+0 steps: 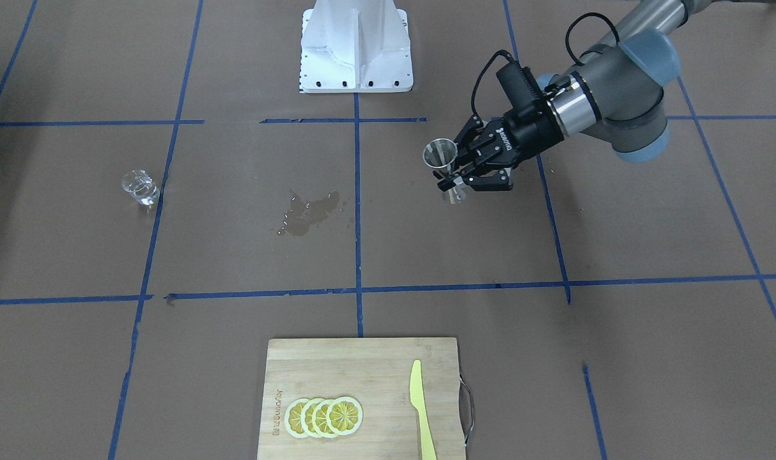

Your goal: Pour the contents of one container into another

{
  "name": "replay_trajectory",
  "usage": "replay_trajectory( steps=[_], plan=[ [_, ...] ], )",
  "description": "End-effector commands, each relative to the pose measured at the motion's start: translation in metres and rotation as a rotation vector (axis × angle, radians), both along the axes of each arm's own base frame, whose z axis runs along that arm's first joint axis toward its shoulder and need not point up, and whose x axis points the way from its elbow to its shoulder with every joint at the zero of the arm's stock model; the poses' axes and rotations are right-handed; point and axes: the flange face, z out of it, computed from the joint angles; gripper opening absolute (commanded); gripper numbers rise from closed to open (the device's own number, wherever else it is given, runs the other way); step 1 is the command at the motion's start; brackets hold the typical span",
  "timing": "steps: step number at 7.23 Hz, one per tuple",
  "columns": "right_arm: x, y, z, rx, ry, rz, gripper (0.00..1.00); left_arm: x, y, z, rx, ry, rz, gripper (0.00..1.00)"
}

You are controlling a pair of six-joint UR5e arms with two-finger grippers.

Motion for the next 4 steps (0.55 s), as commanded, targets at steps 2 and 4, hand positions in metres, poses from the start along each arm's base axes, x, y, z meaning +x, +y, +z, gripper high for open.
replay_trajectory(
  steps=[2, 4],
  plan=[
    [0.000, 0.000, -0.005, -0.025, -0.011, 0.031, 1.00, 0.072, 0.039, -0.059, -0.063, 0.126, -0.015, 0.00],
    [0.000, -0.002, -0.018, -0.017, -0.018, 0.048, 1.00, 0.081, 0.044, -0.073, -0.055, 0.152, -0.042, 0.00]
  ],
)
